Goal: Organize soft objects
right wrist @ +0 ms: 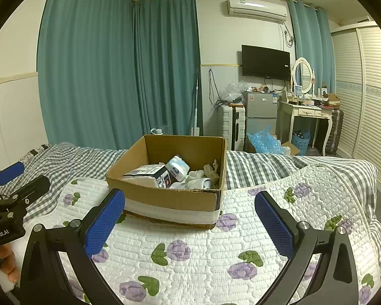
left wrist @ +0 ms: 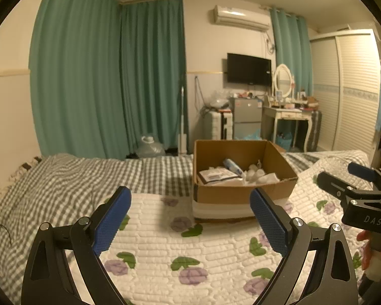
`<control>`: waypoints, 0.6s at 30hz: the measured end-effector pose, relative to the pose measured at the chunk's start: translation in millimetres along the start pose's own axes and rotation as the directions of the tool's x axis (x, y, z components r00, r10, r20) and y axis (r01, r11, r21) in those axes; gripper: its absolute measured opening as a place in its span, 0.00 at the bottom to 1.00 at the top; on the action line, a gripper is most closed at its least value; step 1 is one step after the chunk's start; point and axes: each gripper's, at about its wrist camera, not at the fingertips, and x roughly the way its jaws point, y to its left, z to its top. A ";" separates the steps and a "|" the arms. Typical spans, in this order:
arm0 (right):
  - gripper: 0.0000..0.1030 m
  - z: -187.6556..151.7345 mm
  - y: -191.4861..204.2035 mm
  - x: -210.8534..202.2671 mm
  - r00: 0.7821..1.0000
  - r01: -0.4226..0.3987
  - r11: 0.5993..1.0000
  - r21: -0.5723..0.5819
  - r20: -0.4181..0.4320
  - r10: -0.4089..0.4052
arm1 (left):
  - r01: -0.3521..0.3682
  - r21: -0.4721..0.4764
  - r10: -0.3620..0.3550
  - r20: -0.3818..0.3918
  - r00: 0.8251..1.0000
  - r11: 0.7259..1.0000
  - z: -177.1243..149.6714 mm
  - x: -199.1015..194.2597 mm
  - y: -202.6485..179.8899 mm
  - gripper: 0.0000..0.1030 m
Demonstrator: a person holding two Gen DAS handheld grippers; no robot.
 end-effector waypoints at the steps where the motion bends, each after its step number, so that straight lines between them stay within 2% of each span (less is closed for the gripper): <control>1: 1.00 -0.2 0.2 0.3 1.000 -0.001 1.000 0.000 -0.001 0.001 | 0.000 0.000 0.000 0.000 1.000 1.000 0.0 0.1 0.1 0.93; 18: 1.00 -2.7 1.1 1.7 1.000 0.000 1.000 0.008 -0.002 0.000 | 0.005 0.002 -0.005 0.000 1.000 1.000 -2.0 -2.0 -5.0 0.93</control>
